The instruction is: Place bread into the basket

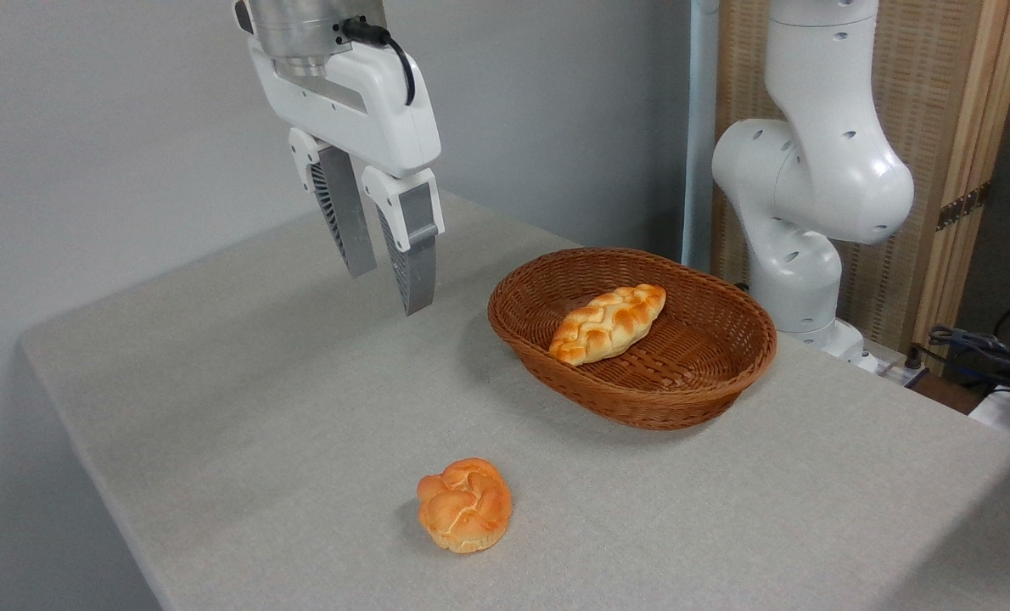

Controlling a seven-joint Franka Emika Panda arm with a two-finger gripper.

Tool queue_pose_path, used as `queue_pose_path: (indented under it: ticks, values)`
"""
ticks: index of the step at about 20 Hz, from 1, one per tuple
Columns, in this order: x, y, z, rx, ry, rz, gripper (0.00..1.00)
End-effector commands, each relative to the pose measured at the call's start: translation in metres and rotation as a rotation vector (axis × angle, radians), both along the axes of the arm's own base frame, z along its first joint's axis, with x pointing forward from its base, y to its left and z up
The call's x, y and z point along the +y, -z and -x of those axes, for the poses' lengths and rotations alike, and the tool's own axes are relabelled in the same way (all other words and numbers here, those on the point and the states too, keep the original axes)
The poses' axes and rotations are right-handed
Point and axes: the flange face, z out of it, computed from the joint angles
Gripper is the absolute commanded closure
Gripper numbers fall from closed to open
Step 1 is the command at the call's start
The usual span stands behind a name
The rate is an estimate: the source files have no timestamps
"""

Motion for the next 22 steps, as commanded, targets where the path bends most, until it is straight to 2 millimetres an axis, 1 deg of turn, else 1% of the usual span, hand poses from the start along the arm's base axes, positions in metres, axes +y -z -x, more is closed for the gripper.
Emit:
queue_pose_path:
  ticks: [1, 8, 10, 11, 12, 14, 15, 16, 17, 19, 22]
  values:
    - [0.004, 0.000, 0.005, 0.006, 0.008, 0.000, 0.00]
    - [0.004, -0.002, 0.006, 0.002, 0.008, 0.000, 0.00]
    - [0.004, 0.001, 0.008, 0.003, 0.009, 0.001, 0.00]
    - [0.006, 0.000, 0.012, -0.007, 0.007, 0.002, 0.00]
    - [0.007, 0.003, 0.017, -0.021, 0.005, 0.003, 0.00]
    - [0.027, 0.008, 0.028, -0.036, -0.033, 0.005, 0.00]
    - [0.031, 0.010, 0.030, -0.033, -0.040, 0.005, 0.00]
    - [0.033, 0.016, 0.031, -0.021, -0.045, 0.004, 0.00]
    - [0.040, 0.020, 0.032, -0.012, -0.057, 0.003, 0.00]
    - [0.052, 0.037, 0.033, 0.014, -0.077, -0.006, 0.00]
    - [0.055, 0.059, 0.029, -0.012, -0.084, -0.008, 0.00]
